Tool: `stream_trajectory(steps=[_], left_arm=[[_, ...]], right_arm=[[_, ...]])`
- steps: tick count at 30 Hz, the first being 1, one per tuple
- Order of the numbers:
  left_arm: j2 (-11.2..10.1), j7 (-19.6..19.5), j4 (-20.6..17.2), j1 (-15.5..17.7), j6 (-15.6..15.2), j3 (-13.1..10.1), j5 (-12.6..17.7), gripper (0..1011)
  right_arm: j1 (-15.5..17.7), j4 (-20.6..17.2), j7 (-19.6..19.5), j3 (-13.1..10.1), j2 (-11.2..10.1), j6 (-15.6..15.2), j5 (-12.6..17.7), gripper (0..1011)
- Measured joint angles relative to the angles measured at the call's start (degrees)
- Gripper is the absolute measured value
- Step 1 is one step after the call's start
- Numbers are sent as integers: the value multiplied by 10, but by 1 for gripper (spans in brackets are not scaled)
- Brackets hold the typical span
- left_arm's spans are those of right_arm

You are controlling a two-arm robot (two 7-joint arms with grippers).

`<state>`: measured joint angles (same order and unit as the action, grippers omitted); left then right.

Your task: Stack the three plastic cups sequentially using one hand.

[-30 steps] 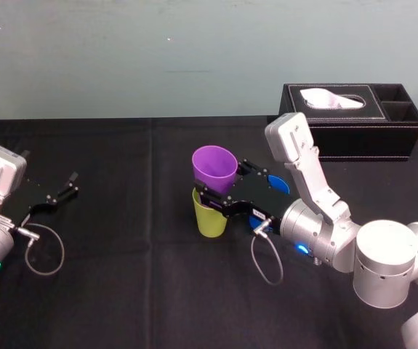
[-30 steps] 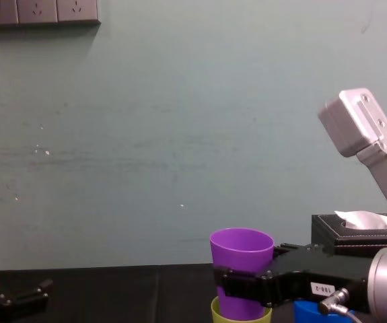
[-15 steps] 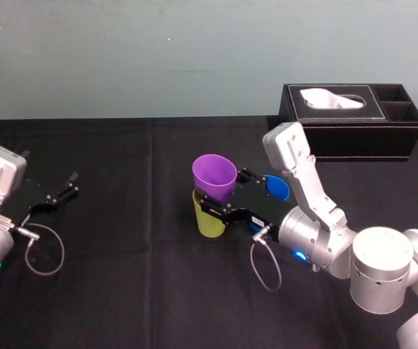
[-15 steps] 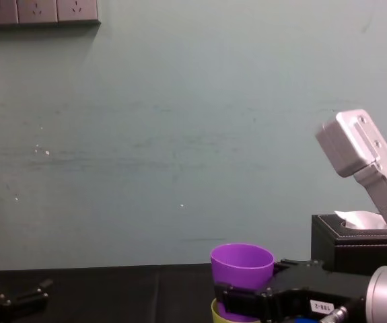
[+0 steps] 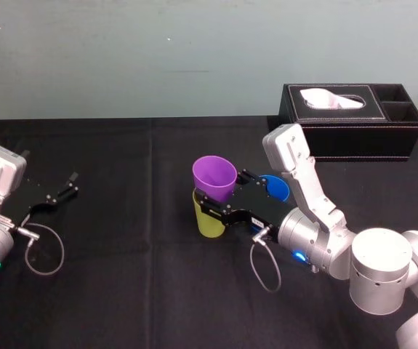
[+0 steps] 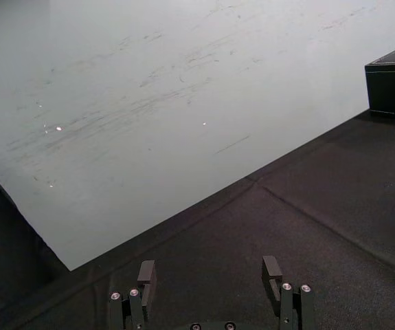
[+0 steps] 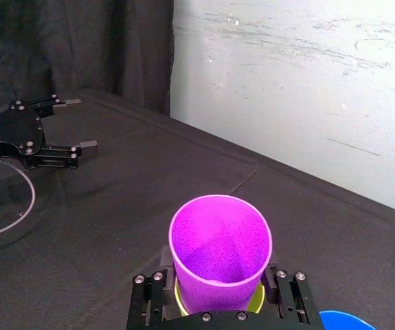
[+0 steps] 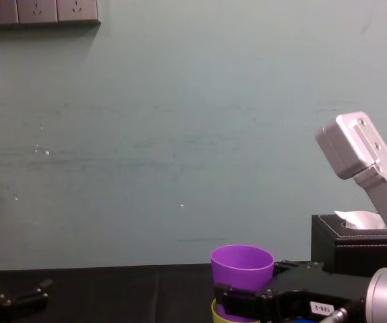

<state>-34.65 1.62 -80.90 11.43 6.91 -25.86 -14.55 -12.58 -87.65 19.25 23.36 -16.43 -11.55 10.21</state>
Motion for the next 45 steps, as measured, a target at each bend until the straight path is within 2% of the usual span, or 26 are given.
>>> stream_trajectory(steps=[2, 12, 31, 37, 45], left_arm=[[0, 0, 0, 0, 0, 0, 0, 1010], [0, 0, 0, 0, 0, 0, 0, 1010], [0, 0, 0, 0, 0, 0, 0, 1010], [0, 0, 0, 0, 0, 0, 0, 1010], [0, 0, 0, 0, 0, 0, 0, 1010]], right_arm=[[0, 0, 0, 0, 0, 0, 0, 743], [0, -1, 0, 0, 0, 0, 0, 1003], [1, -6, 0, -2, -1, 0, 0, 1000], [13, -34, -2, -12, -7, 0, 6, 1000], [45, -87, -6, -35, -31, 0, 19, 1000]])
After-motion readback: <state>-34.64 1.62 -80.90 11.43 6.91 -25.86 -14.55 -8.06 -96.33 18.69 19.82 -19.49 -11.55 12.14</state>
